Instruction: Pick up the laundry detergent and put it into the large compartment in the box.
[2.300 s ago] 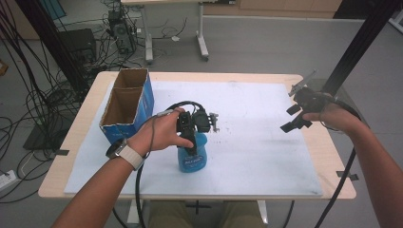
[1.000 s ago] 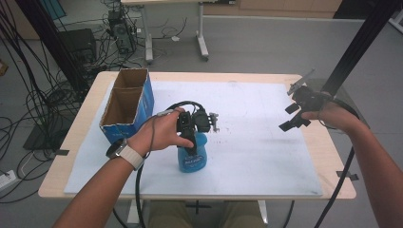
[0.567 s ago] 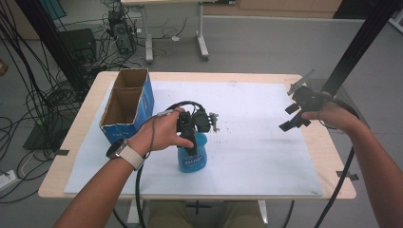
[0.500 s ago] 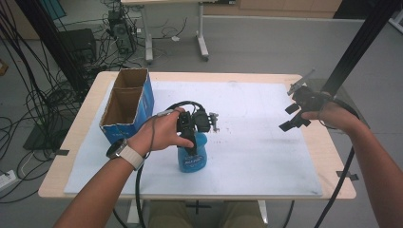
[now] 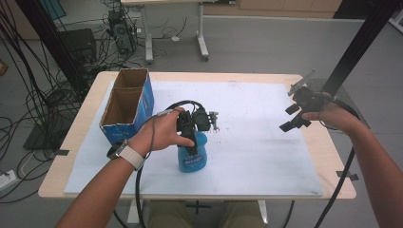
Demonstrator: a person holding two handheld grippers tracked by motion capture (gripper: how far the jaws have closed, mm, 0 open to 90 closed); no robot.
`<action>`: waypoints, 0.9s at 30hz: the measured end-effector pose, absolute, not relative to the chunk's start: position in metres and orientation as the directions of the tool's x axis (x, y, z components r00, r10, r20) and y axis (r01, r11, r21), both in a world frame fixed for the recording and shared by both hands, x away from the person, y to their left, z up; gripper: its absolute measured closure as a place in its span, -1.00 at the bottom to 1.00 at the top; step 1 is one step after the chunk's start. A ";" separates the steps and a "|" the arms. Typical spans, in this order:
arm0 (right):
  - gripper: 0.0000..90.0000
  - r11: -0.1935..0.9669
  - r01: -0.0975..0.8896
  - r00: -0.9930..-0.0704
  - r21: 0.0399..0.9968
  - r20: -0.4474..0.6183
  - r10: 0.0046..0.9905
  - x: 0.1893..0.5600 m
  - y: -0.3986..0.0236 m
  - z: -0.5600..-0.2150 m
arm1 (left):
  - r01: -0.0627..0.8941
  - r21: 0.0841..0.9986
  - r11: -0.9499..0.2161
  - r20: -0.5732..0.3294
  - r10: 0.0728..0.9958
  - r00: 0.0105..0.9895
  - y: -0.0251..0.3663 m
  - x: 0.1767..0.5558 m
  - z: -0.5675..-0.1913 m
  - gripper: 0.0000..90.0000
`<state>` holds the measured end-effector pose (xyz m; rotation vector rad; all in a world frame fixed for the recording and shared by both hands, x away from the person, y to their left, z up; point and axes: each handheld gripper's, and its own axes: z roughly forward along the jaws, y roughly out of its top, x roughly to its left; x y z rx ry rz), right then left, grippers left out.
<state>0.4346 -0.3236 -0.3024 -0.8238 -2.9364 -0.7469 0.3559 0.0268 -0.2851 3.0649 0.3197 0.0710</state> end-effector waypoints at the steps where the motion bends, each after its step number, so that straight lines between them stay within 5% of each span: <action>1: -0.84 0.749 0.492 -0.862 0.445 0.127 0.491 0.435 -0.324 -0.303 | 0.205 0.063 -0.977 0.039 0.207 0.977 0.027 0.356 -0.285 -0.17; 27: -0.84 0.747 0.493 -0.861 0.447 0.127 0.493 0.431 -0.326 -0.302 | 0.283 0.094 -0.955 0.047 0.288 0.956 0.026 0.353 -0.265 -0.17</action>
